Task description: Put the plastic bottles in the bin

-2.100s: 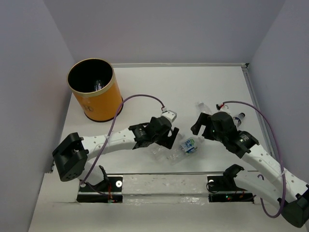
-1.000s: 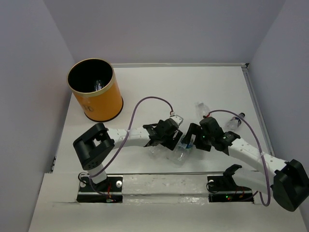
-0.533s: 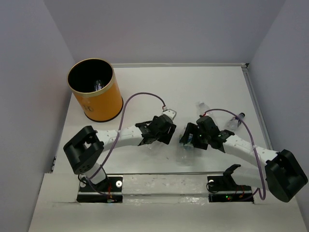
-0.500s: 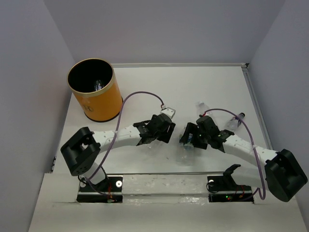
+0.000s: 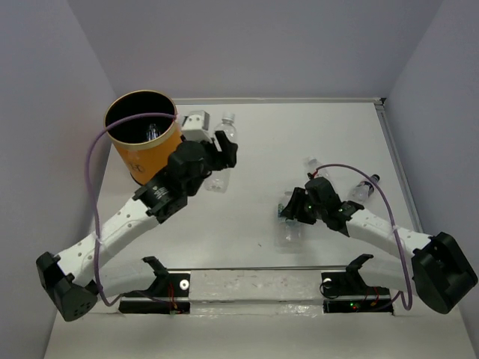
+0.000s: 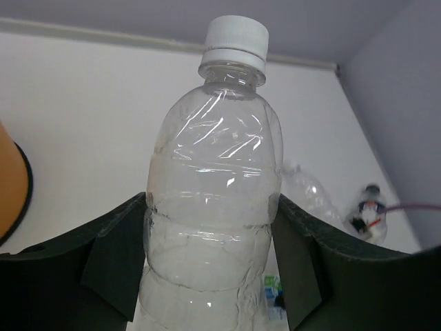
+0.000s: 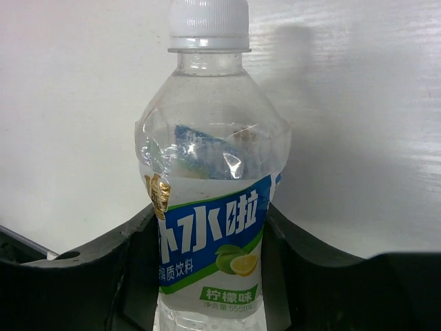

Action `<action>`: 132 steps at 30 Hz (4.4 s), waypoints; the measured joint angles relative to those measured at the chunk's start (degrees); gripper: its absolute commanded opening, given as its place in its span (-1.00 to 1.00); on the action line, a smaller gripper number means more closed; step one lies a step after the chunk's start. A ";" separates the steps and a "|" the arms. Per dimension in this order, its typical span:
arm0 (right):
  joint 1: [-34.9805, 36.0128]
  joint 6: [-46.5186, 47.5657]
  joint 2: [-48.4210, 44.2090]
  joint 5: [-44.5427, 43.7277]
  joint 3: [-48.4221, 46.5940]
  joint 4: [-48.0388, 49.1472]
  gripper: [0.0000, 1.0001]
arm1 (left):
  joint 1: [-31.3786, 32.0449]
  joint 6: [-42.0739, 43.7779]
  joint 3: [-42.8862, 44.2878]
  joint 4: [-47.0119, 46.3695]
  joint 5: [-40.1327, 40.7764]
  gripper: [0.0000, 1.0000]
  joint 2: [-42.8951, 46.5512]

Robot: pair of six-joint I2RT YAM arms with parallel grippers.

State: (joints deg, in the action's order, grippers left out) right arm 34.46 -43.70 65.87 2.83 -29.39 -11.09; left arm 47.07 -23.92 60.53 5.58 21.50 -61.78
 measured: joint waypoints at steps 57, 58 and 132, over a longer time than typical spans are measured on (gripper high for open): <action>15.63 18.32 65.24 6.82 -113.35 17.51 -0.54 | -43.15 -4.37 -20.85 17.33 -16.61 0.98 39.34; 15.82 18.91 68.48 6.60 -116.74 19.82 -0.54 | -42.64 -4.96 -20.90 18.16 -16.24 0.98 39.56; -23.98 33.97 43.50 -4.68 -50.69 -23.30 -0.55 | -21.62 -0.55 -24.50 6.58 -29.70 0.98 39.04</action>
State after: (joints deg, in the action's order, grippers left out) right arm 10.48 -9.74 109.36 -1.85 -80.07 -34.39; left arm 25.45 -24.47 36.03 12.16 -8.21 -22.74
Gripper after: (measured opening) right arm 0.536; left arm 0.989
